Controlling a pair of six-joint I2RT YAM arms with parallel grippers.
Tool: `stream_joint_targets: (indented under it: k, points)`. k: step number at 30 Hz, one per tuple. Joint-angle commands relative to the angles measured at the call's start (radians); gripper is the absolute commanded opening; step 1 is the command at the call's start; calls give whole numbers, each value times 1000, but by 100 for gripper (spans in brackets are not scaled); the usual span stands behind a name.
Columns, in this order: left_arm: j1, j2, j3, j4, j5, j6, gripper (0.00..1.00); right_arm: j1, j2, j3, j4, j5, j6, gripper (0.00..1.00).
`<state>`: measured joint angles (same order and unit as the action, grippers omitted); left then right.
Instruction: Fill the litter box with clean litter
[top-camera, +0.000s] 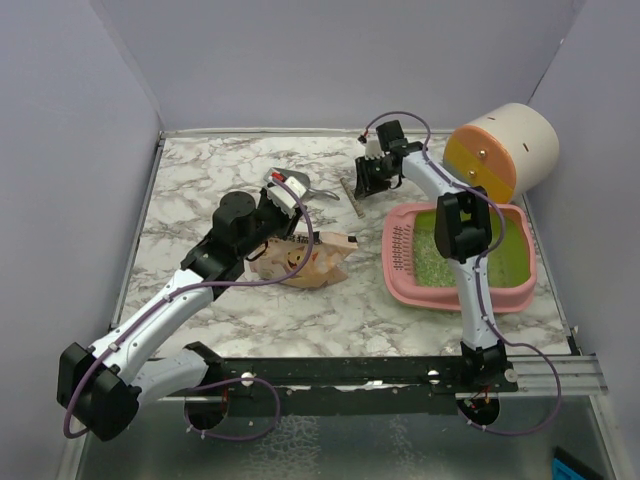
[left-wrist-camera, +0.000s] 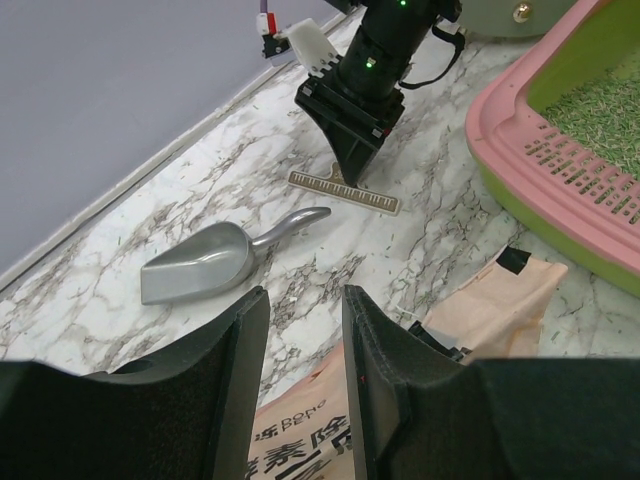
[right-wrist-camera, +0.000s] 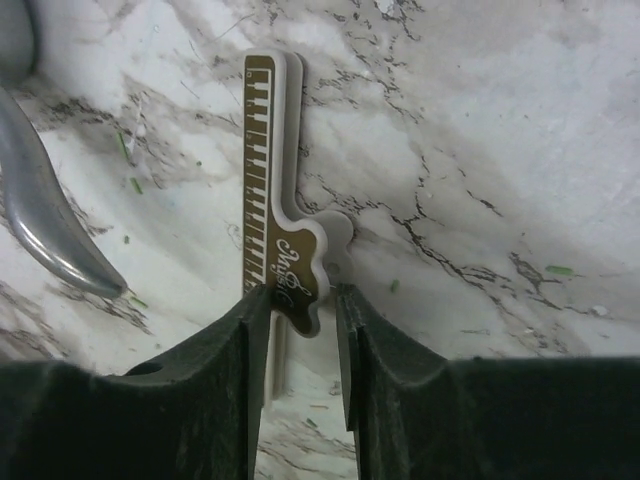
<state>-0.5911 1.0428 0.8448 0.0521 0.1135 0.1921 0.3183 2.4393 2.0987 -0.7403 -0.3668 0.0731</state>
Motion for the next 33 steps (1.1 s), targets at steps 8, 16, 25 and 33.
stream_joint_targets:
  k: [8,16,25,33]
  points:
    - [-1,17,10,27,-21,-26,40,-2,-137,-185,182,-63,32,1]
    - [-1,54,130,-83,75,-138,97,-2,-573,-530,371,-22,24,1]
    - [1,-10,107,-10,199,-289,99,-2,-1061,-830,535,-183,61,1]
    - [1,-139,109,-60,292,-376,49,-3,-1321,-1065,492,-515,83,1]
